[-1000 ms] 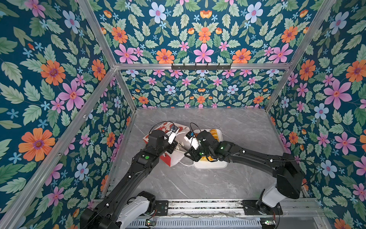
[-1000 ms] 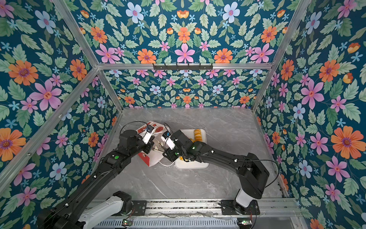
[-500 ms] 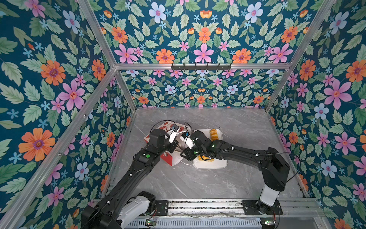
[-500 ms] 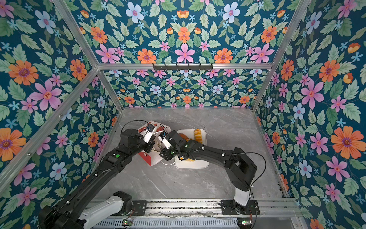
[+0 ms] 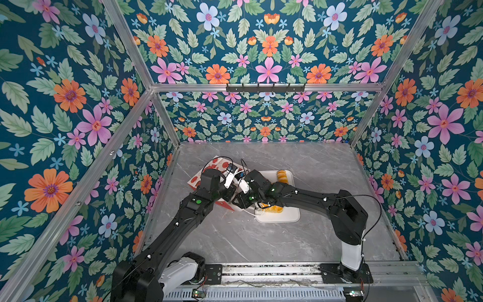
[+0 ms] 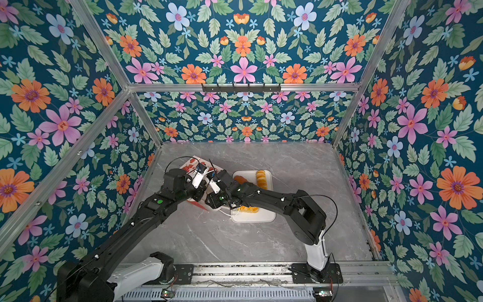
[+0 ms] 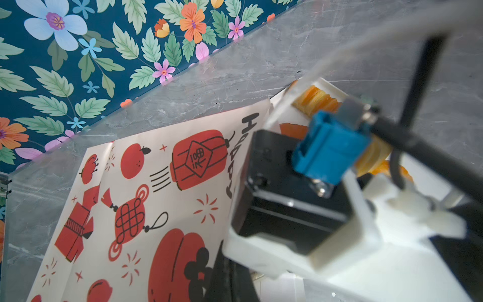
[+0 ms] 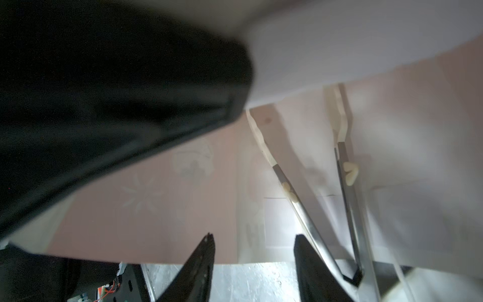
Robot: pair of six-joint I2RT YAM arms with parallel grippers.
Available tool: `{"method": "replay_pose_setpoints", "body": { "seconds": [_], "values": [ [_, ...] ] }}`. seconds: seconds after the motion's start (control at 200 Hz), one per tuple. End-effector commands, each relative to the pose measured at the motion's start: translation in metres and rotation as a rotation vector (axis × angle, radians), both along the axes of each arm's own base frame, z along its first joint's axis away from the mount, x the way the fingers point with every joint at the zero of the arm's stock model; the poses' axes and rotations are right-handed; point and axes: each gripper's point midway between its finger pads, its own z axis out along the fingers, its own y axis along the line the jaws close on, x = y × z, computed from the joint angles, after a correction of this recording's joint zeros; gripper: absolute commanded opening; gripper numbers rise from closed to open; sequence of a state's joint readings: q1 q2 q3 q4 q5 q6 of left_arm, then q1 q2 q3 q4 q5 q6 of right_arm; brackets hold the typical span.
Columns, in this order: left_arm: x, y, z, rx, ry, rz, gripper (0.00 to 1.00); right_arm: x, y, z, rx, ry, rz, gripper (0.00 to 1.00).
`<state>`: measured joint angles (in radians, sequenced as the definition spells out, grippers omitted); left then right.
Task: Take the fake bread out of the paper bag
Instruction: 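Reach the tongs down toward the last yellow ring inside the bag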
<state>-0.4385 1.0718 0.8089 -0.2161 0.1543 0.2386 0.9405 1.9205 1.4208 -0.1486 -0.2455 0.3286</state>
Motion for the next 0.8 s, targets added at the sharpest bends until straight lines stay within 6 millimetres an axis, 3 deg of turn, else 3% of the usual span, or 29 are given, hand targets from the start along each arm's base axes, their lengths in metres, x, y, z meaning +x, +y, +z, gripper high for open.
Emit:
{"method": "replay_pose_setpoints", "body": {
  "seconds": [0.0, 0.095, 0.225, 0.31, 0.43, 0.795],
  "values": [
    [0.003, -0.007, 0.015, -0.05, -0.052, -0.018, 0.0, 0.0, -0.003, 0.008, 0.0, -0.054, 0.011, 0.51],
    [0.001, -0.005, 0.01, -0.036, -0.04, -0.016, 0.0, -0.004, -0.013, -0.003, -0.043, -0.065, 0.022, 0.51],
    [-0.003, -0.002, -0.002, -0.021, -0.018, -0.011, 0.0, -0.009, -0.029, -0.036, -0.146, -0.06, 0.041, 0.52],
    [-0.005, -0.002, -0.004, -0.032, -0.014, -0.013, 0.0, -0.014, -0.033, -0.048, -0.151, -0.066, 0.066, 0.56],
    [-0.006, -0.002, -0.005, -0.036, -0.015, -0.011, 0.0, -0.013, -0.035, -0.054, -0.148, -0.1, 0.066, 0.64],
    [-0.009, -0.003, -0.007, -0.052, -0.016, -0.02, 0.0, 0.001, -0.026, -0.068, -0.191, -0.178, 0.105, 0.66]
  ]
}}
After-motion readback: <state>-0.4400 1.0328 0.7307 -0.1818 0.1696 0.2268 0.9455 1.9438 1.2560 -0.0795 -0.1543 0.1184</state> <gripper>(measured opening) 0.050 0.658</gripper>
